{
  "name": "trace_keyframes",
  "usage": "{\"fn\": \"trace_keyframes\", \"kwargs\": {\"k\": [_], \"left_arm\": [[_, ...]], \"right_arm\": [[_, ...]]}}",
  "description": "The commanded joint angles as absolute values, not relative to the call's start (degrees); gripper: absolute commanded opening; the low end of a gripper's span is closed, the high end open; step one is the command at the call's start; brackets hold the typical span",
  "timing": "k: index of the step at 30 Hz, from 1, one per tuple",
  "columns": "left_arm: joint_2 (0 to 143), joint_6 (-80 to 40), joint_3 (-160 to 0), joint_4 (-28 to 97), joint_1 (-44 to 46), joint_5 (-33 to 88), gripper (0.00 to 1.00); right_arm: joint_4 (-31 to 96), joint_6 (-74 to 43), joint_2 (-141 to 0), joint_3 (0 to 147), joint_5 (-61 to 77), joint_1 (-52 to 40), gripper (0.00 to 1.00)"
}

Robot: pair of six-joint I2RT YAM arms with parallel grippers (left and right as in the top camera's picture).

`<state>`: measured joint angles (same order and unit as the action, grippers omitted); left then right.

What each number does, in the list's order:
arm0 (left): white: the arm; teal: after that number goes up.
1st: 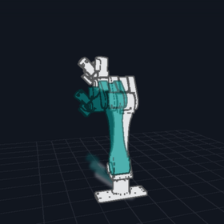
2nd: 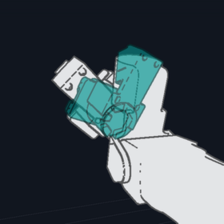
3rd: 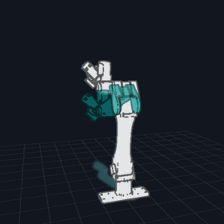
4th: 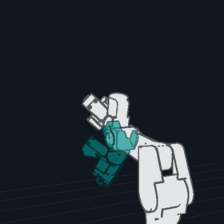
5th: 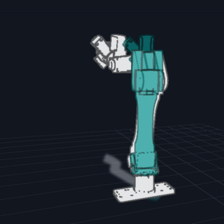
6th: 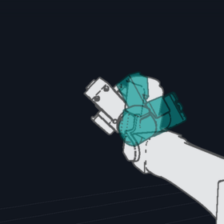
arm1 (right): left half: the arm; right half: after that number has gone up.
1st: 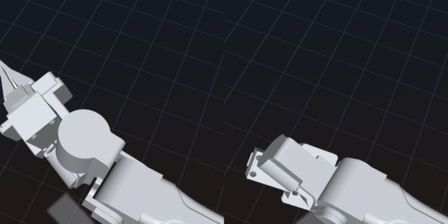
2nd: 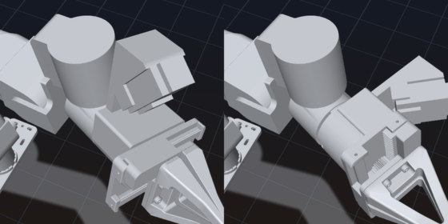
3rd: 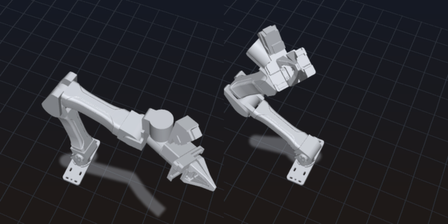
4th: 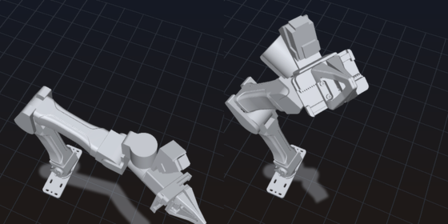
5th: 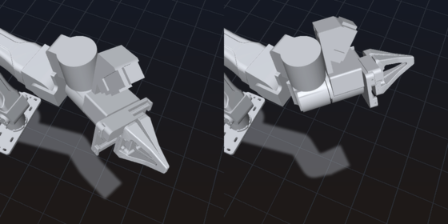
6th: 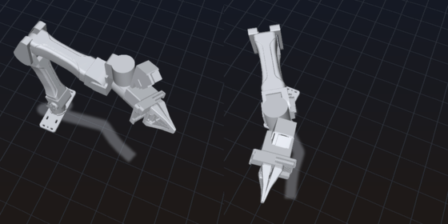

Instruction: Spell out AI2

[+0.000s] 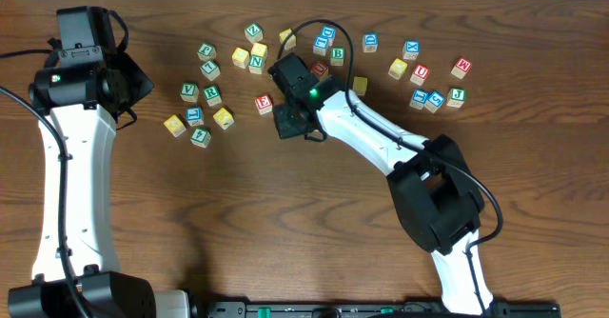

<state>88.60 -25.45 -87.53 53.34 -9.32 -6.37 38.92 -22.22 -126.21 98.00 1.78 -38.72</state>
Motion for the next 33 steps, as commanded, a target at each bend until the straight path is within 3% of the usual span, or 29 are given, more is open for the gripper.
{"fn": "trace_keyframes", "kwargs": {"k": [1,33], "left_arm": [[87.77,-25.10,-88.36,53.34,-9.41,-6.92,0.41],[87.77,-25.10,-88.36,53.32,-9.41,-6.92,0.42]], "right_arm": [[37.65,-22.37,-127.22,99.44,-1.72,-39.09,0.01],[37.10,-25.30,-128.75,99.42,-4.60,-39.05,0.01]]}}
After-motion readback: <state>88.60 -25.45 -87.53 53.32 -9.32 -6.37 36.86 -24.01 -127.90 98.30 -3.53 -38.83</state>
